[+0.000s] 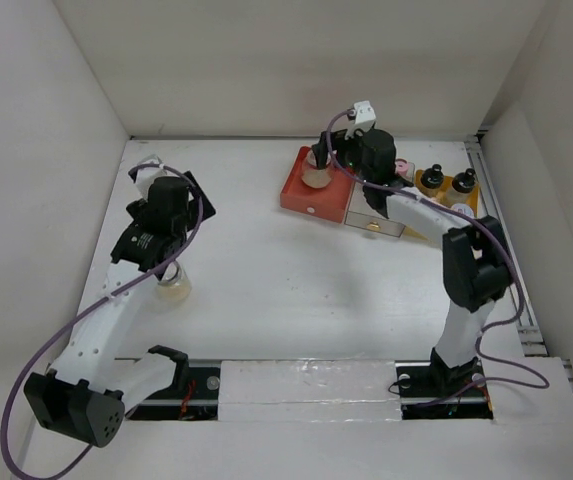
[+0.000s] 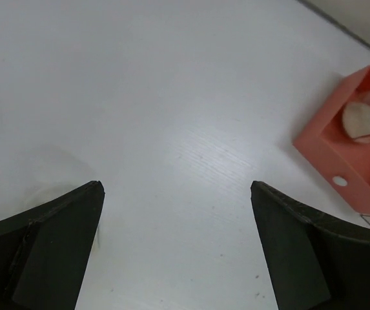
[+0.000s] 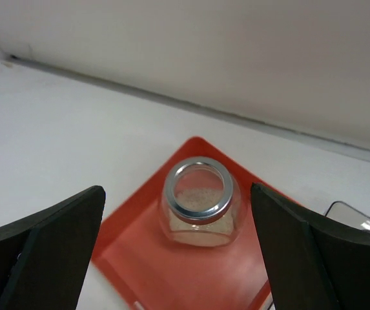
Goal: Organize the condiment bottles
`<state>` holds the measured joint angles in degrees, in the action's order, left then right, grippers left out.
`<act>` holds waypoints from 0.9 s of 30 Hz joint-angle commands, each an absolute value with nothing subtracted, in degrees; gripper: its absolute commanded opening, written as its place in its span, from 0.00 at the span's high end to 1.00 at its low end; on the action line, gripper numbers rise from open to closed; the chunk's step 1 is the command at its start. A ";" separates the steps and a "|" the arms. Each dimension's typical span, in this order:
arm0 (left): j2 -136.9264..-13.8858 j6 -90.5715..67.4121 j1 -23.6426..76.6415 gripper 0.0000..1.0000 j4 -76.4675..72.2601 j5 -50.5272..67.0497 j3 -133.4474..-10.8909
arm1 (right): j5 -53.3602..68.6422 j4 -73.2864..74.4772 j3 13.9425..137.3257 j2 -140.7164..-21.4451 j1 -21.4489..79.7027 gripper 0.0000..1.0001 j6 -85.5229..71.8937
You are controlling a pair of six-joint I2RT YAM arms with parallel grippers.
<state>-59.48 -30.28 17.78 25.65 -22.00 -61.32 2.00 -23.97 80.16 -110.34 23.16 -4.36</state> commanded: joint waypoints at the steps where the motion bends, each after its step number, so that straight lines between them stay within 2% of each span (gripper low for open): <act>1: -60.55 -38.46 17.06 0.06 39.34 -31.88 -63.37 | 4.12 -25.67 77.00 -101.44 23.91 0.01 -6.59; 3: -61.69 -41.82 16.27 0.00 42.96 -33.83 -63.37 | 4.13 -25.66 73.50 -97.58 23.91 0.01 -7.38; 8: -66.97 -48.95 13.27 0.00 52.19 -32.02 -64.59 | 4.65 -25.66 68.21 -92.38 23.91 0.01 -8.00; 21: -64.78 -55.11 11.43 0.00 55.63 -27.86 -57.49 | 11.43 -27.42 61.70 -84.21 20.65 0.01 -8.79; 24: -64.78 -54.41 9.15 0.00 52.30 -24.53 -53.80 | 12.13 -27.95 61.08 -83.67 20.13 0.01 -9.31; 27: -66.79 -55.45 9.14 0.00 51.68 -26.45 -53.17 | 13.35 -27.95 61.08 -82.97 20.13 0.01 -9.32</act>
<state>-66.02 -53.06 9.41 51.96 -25.50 -53.74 10.70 -24.64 61.30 -84.62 20.32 -8.47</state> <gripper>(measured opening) 0.997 0.993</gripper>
